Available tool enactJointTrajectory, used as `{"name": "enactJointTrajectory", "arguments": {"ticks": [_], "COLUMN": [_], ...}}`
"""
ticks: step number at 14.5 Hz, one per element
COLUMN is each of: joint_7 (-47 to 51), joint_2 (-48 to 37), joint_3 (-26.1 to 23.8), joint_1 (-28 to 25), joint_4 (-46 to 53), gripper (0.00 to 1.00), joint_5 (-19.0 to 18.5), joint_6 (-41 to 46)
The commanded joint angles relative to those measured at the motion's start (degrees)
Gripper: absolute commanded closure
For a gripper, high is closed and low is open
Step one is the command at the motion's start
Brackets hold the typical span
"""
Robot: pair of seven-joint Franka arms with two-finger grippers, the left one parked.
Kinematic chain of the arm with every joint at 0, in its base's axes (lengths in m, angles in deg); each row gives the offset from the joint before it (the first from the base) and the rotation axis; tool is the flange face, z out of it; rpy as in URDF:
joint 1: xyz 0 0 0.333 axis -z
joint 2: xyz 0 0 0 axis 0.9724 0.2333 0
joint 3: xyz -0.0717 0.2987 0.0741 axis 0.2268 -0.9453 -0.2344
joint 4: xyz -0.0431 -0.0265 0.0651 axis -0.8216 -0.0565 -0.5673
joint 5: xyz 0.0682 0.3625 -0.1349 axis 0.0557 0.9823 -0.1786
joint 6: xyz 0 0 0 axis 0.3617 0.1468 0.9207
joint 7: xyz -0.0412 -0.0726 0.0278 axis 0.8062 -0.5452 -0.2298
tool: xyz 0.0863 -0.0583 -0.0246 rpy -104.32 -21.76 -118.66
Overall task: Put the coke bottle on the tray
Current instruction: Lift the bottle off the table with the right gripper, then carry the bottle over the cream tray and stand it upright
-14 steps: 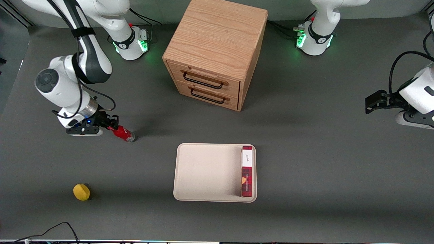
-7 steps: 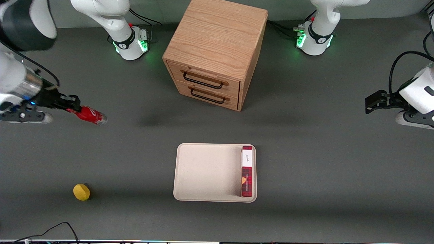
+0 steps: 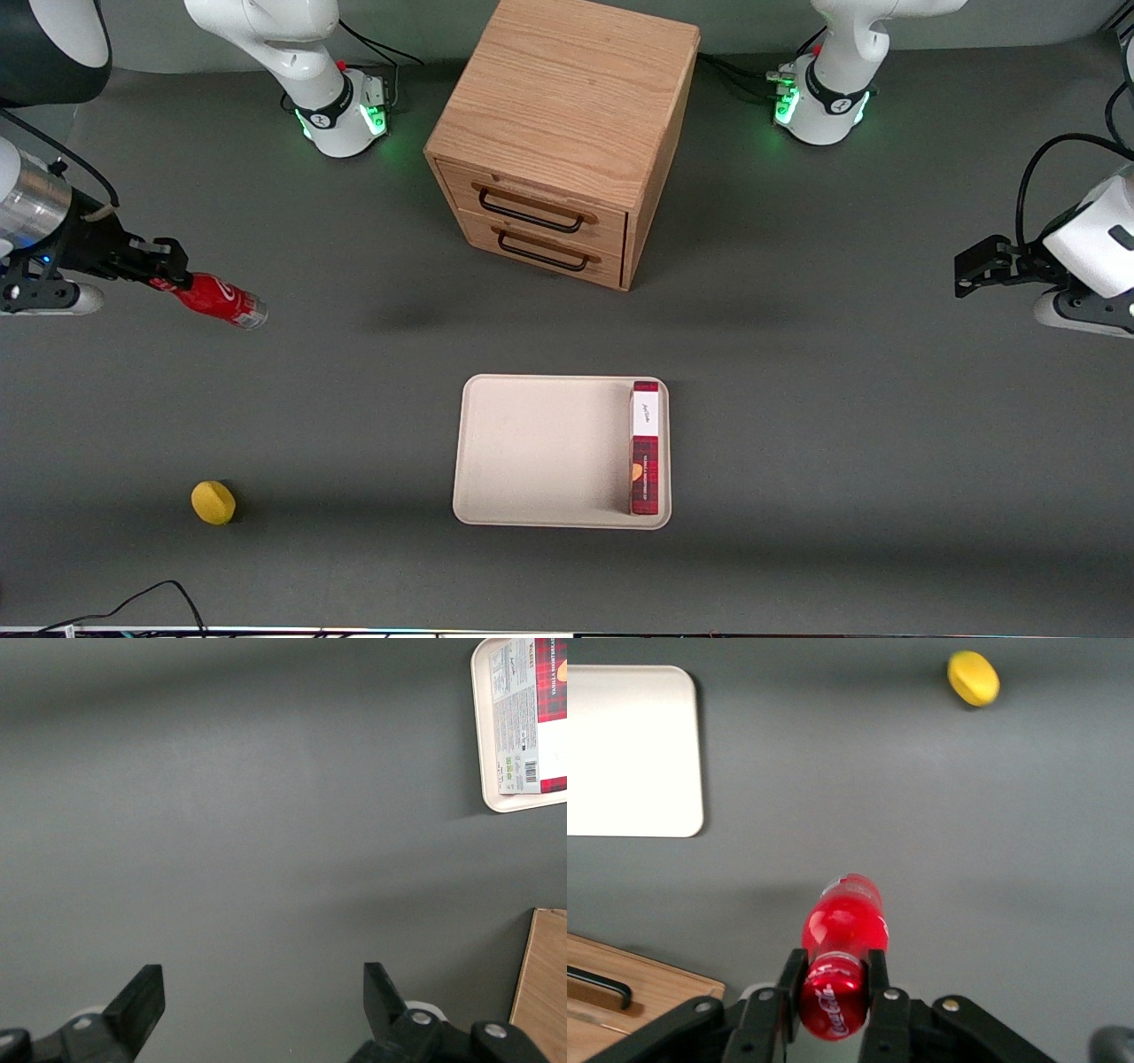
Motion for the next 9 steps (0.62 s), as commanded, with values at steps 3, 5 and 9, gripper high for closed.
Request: {"name": "enactJointTrajectory", "arguments": {"ticks": [3,5,9], "joint_7": [3.3,3.1,3.2], "joint_2": [13.5,17.7,30.3], "joint_3": [0.1,0.2,0.4], "joint_1": [-8.0,-12.6,-18.1], "joint_4": [11.2,12.8,22.8], "gripper": [1.00,1.00,1.00], "joint_5": [1.2,-0.2,-3.4], "joint_6": [-6.0,-12.3,-19.5]}}
